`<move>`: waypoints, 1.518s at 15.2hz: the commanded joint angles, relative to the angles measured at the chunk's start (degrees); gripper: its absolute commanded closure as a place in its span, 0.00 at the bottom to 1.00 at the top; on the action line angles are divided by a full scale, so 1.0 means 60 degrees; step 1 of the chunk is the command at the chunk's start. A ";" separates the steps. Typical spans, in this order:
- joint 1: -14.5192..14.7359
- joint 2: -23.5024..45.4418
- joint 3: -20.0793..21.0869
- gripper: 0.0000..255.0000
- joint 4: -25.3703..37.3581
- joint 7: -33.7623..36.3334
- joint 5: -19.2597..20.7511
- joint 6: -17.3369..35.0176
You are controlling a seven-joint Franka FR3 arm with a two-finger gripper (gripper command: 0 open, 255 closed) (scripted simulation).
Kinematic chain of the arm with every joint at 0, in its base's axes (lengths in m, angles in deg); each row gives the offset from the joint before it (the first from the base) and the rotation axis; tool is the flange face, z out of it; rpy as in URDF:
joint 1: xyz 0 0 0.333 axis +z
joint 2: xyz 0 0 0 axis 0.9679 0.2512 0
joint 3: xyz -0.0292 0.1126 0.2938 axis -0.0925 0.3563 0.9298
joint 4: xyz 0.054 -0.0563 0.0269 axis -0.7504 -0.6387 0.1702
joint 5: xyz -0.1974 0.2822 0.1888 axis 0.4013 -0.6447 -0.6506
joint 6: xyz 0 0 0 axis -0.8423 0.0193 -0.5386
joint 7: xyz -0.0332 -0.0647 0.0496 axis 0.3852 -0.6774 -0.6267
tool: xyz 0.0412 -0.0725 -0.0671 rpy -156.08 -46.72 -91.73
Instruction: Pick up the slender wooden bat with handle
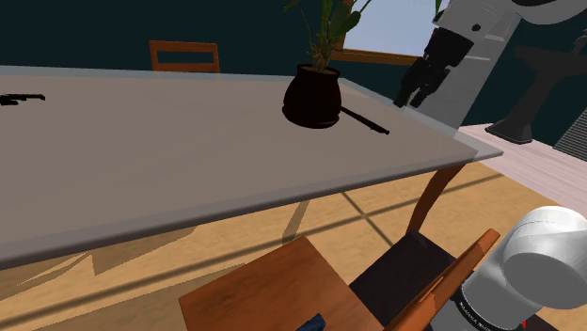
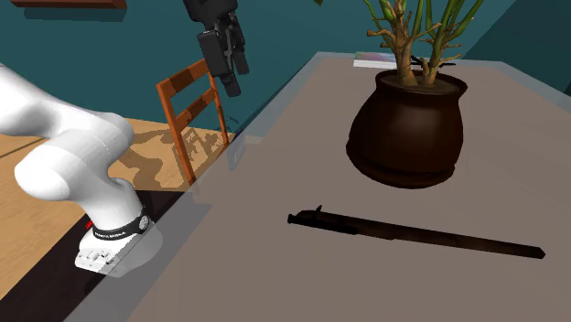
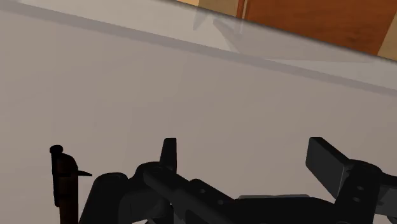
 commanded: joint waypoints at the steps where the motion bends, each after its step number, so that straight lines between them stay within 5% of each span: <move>1: 0.0000 0.0000 0.0000 0.00 0.0000 0.0000 0.0000 0.0000; 12: -0.0377 0.3982 -0.0658 0.00 0.2261 -0.0571 0.0651 0.0919; 23: -0.0806 0.8173 -0.1256 0.00 0.5907 -0.1069 0.0845 0.0731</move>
